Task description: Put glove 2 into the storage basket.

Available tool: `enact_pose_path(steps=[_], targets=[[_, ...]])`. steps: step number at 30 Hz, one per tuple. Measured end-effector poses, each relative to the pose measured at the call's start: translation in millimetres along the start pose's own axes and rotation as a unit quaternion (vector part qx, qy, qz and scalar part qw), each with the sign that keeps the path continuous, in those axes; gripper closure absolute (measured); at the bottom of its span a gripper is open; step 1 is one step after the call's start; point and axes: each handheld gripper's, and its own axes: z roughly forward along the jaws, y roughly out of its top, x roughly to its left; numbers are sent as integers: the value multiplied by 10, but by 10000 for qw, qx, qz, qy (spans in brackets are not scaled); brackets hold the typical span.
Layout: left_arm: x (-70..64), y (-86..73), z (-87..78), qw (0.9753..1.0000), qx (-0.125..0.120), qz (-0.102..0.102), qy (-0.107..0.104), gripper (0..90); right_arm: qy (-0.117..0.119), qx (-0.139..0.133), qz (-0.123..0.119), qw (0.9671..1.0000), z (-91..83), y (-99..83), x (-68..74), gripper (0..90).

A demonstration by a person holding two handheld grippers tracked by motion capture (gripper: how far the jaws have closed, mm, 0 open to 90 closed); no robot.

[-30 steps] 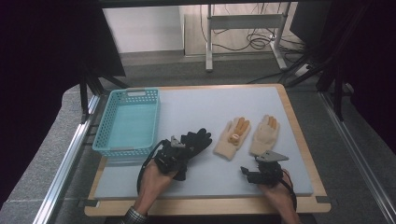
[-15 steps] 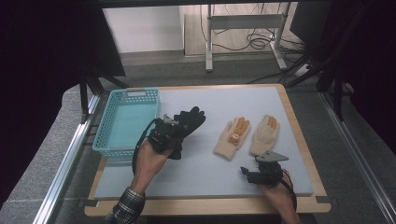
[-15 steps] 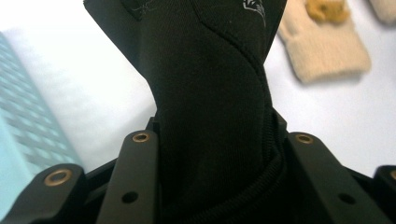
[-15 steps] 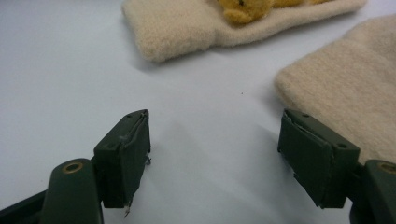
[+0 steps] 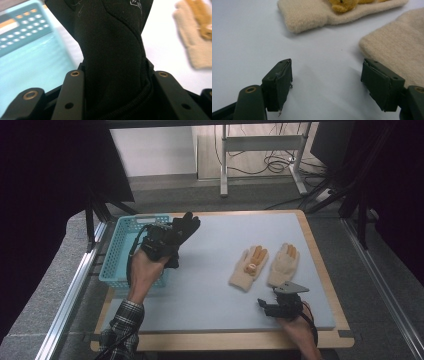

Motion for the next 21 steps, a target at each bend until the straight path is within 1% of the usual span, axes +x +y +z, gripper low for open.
enact_pose_path(steps=[6, 8, 10, 12, 16, 21], targets=[[346, -29, -3, 9992, 92, -255, 288, 614, 5, -3, -4, 10000, -1, -1, 0, 244], [490, -54, 9, 9983, 166, -376, 406, 613, 6, -3, -7, 10000, 0, -1, -1, 244], [599, -78, 34, 9974, 232, -503, 463, 612, 6, -2, -6, 10000, 0, -1, -1, 244], [718, -110, 75, 9962, 341, -565, 574, 611, 2, -1, -11, 10000, 0, -1, 0, 244], [907, -200, 202, 9922, 589, -770, 785, 610, 3, -1, -12, 10000, 1, -1, 0, 244], [1102, -317, 367, 9855, 956, -930, 1048, 608, 3, -3, -7, 10000, 1, -1, 1, 244]])
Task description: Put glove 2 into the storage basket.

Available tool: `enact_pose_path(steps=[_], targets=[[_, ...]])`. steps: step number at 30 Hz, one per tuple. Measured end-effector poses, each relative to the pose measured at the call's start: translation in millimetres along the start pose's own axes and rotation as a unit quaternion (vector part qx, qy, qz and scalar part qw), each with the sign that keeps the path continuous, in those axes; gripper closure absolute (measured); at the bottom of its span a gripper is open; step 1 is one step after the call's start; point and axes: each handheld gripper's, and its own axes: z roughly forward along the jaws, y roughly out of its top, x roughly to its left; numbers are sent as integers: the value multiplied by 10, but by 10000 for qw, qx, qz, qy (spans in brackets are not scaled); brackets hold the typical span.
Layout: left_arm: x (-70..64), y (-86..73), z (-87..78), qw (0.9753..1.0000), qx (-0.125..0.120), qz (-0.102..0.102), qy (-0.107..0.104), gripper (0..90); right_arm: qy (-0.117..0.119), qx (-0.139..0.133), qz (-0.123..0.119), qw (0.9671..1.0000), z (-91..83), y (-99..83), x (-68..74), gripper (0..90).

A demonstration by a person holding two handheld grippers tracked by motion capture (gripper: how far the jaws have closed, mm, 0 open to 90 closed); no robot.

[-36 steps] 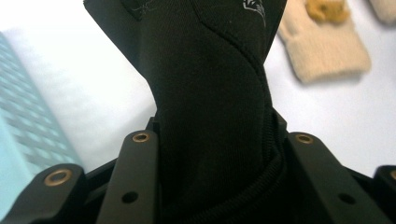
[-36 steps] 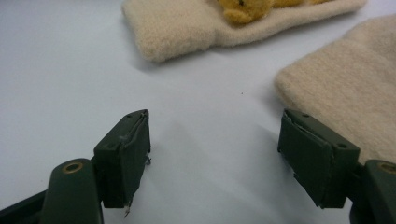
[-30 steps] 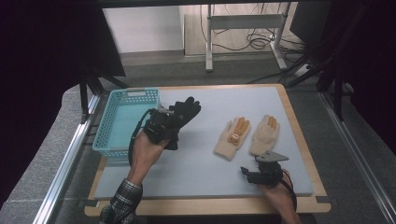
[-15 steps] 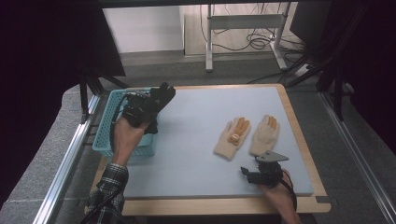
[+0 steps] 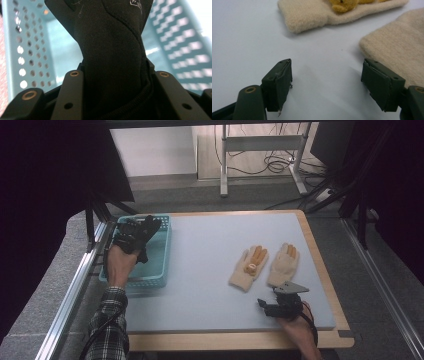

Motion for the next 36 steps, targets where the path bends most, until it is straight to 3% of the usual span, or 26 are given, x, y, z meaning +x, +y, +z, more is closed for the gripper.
enact_pose_path(steps=[8, 13, 18, 21, 22, 25, 28, 30, 33, 36], targets=[[156, -100, 268, 9978, 525, -11, 404, 605, -3, -2, -3, 10000, 0, -1, 0, 244], [246, -98, 381, 9939, 818, -35, 742, 598, -2, -4, -2, 10000, 0, -1, 0, 244], [290, -93, 449, 9932, 918, -63, 712, 574, -3, -4, -2, 10000, -1, -2, 1, 244], [279, -97, 481, 9926, 992, 57, 704, 395, -3, -6, -3, 10000, 0, -2, 1, 244], [272, -102, 484, 9925, 1009, 102, 687, 395, -4, -6, -3, 10000, 0, -2, 1, 244], [289, -118, 472, 9931, 1012, 97, 591, 121, -3, -8, 5, 10000, 0, -2, 3, 244], [317, -118, 416, 9953, 861, -14, 449, 69, -4, -7, 4, 10000, 1, -1, 4, 243], [345, -117, 316, 9978, 637, -95, 172, 47, -4, -7, 4, 10000, 1, -1, 4, 244], [359, -140, 211, 9991, 371, -97, -179, 40, -5, -7, 4, 10000, 1, -2, 4, 243], [357, -174, 128, 9989, 89, -85, -456, 35, -4, -5, 3, 10000, 0, -2, 3, 244]])
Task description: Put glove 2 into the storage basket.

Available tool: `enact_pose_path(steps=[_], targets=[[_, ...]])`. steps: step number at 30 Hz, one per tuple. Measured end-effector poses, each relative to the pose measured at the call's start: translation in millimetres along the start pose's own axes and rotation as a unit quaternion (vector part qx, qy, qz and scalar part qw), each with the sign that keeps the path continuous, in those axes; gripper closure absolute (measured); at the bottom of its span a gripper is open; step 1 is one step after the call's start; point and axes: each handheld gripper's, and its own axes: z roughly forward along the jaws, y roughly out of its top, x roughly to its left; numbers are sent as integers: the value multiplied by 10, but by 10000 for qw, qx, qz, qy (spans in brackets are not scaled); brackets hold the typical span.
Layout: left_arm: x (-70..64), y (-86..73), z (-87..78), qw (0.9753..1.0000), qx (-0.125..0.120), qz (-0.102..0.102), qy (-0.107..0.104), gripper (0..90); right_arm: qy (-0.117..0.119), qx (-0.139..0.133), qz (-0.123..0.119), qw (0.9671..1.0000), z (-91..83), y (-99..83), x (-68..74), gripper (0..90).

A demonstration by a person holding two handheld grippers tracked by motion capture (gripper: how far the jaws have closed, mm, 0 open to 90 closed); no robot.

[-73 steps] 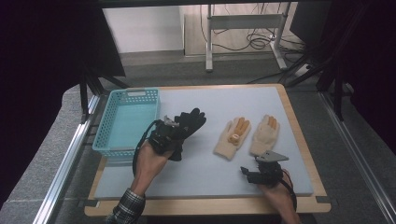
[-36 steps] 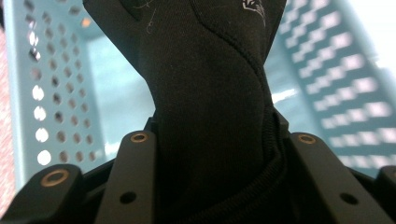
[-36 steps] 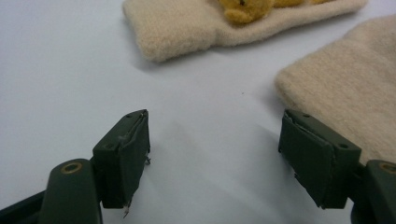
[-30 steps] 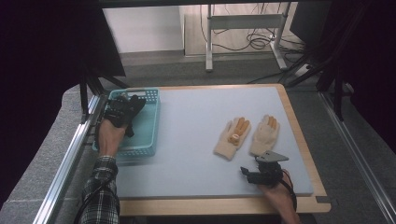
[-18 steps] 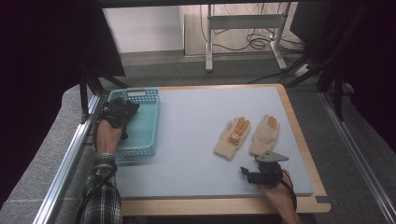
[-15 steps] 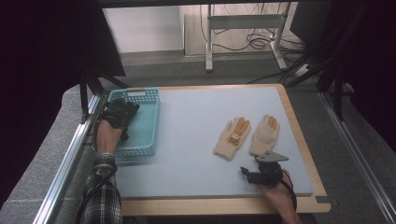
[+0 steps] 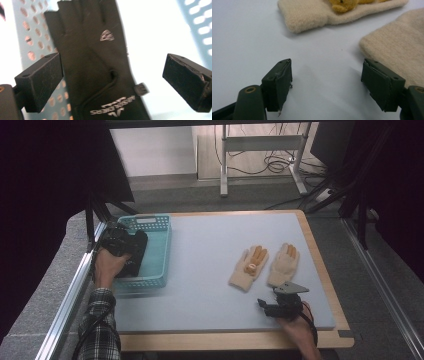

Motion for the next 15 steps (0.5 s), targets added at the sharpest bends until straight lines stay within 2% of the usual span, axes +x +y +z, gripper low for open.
enact_pose_path(steps=[2, 3, 5, 6, 12, 15], targets=[[-42, -32, -51, 9997, -172, 46, -153, 29, -1, 0, 0, 10000, 0, 0, 0, 243], [-42, -32, -51, 9997, -172, 46, -153, 24, -1, 0, 0, 10000, 0, 0, 0, 243], [-133, -68, -110, 9985, -393, 205, -333, 16, -1, 2, 1, 10000, 0, 0, -1, 243], [-155, -75, -126, 9981, -438, 260, -351, 15, -2, 2, 2, 10000, 0, 0, 0, 243], [-327, -108, -274, 9930, -874, 561, -566, 14, -2, 3, 0, 10000, 0, 0, 0, 243], [-435, -123, -378, 9907, -924, 809, -582, 14, -2, 2, 0, 10000, 0, 0, 0, 244]])
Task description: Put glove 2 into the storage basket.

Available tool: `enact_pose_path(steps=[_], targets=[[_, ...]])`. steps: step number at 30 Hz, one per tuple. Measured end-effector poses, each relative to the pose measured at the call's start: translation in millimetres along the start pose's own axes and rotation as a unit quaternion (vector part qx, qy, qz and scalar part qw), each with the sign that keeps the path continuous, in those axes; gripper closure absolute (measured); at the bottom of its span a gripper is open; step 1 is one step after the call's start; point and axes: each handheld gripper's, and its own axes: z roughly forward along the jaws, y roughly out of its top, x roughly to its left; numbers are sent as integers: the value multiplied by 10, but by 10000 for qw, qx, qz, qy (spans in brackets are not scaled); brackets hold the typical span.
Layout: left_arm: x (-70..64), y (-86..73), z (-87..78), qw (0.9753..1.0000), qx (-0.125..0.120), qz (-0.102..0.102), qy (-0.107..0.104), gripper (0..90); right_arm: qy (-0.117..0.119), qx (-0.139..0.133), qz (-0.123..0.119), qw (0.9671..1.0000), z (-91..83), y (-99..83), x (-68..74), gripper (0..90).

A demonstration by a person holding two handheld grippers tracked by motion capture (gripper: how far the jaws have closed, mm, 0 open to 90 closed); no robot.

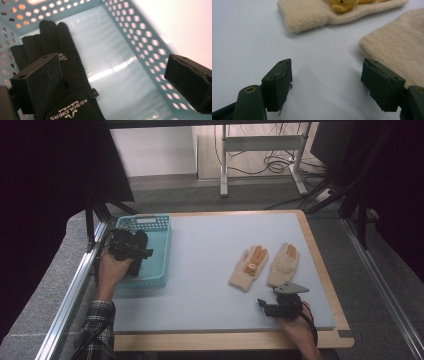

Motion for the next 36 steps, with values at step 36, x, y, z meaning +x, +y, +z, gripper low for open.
enact_pose_path(steps=[36], targets=[[-1694, -548, 47, 9779, -863, 1470, -1210, 4, 20, 1, 13, 10000, -1, 0, -5, 246]])
